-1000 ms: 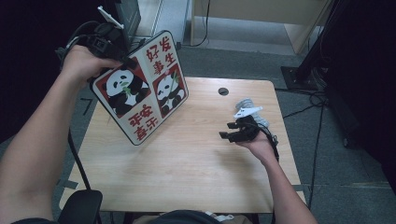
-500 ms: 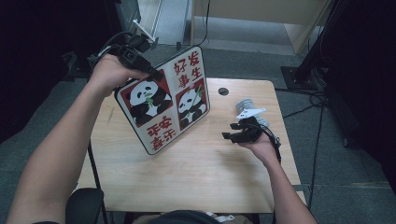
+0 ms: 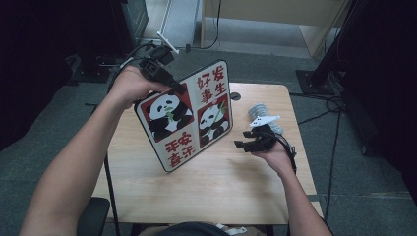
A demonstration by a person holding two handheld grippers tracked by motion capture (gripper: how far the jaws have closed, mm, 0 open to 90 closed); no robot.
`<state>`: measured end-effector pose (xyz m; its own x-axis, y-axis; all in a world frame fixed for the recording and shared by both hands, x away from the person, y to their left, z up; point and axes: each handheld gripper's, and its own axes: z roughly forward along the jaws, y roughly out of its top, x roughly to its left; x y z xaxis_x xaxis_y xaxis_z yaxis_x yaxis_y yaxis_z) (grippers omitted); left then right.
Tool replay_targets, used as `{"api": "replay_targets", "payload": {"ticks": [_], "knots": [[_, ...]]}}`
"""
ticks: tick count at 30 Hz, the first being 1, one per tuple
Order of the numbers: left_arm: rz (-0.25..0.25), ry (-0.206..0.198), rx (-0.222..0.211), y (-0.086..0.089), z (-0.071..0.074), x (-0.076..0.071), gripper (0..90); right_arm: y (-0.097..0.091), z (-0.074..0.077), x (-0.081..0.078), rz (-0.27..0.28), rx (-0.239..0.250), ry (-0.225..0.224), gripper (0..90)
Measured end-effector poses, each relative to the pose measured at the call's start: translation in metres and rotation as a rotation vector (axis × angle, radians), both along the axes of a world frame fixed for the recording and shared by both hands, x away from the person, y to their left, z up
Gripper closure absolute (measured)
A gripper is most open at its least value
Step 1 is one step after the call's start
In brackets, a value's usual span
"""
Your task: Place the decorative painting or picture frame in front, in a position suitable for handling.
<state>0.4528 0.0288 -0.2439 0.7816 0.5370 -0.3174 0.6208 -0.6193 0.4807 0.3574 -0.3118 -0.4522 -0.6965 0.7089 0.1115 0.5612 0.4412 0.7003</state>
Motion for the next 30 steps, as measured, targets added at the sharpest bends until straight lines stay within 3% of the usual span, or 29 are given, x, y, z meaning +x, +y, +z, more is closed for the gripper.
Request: {"api": "replay_targets", "payload": {"ticks": [9, 21, 23, 25, 30], "knots": [[-0.019, -0.007, -0.019, -0.0024, 0.0009, -0.0057, 79.4, 0.0021, -0.0008, 0.0011, 0.006, -0.002, -0.002, 40.2], [-0.014, -0.015, -0.003, -0.0002, -0.0011, -0.0030, 78.3, 0.0001, -0.0003, 0.0014, -0.001, 0.005, 0.000, 40.1], [-0.014, -0.012, -0.007, 0.0002, -0.0014, -0.0024, 75.5, 0.0002, -0.0002, 0.0014, -0.001, 0.006, 0.001, 40.1], [-0.014, -0.001, -0.023, 0.0005, -0.0022, -0.0001, 65.7, -0.0003, 0.0001, 0.0013, 0.000, 0.007, -0.001, 40.1], [-0.003, -0.022, -0.038, 0.0015, -0.0006, -0.0004, 56.7, -0.0020, 0.0008, 0.0024, 0.001, 0.012, -0.004, 40.1]]}}
